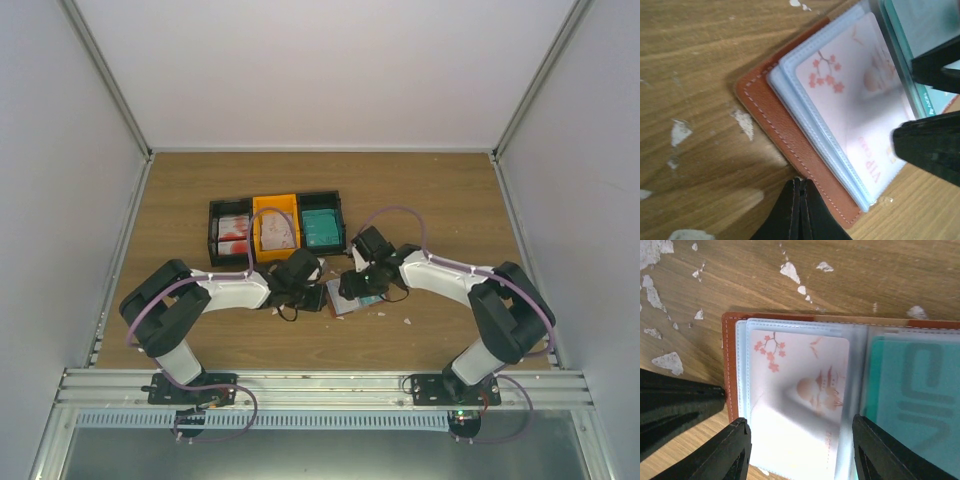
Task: Put the credit cards into the card holder
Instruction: Insert the credit card into the card holder.
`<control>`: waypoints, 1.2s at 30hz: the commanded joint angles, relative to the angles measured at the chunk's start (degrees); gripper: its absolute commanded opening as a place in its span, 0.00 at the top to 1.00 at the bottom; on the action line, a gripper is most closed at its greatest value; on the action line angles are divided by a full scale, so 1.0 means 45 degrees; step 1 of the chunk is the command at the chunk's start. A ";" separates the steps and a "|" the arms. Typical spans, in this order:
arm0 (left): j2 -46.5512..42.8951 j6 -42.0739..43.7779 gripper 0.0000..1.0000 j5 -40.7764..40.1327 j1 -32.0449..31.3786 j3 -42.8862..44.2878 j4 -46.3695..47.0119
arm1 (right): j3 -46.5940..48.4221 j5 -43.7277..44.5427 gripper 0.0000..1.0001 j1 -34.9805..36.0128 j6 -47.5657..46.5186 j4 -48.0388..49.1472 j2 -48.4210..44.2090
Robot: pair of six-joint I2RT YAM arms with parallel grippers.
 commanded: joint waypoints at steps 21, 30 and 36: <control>-0.0774 0.0065 0.86 -0.0748 0.0928 0.0061 -0.0307 | 0.0172 0.0033 0.48 0.0792 -0.0334 -0.1161 -0.0138; -0.2076 -0.0426 0.79 -0.2011 0.1174 -0.0412 -0.0916 | 0.0657 -0.0823 0.48 0.1442 0.0537 -0.0283 0.0659; -0.2998 -0.0771 0.75 -0.2030 0.1385 -0.0914 -0.0727 | 0.1267 -0.1427 0.46 0.1453 0.1777 0.0938 0.0977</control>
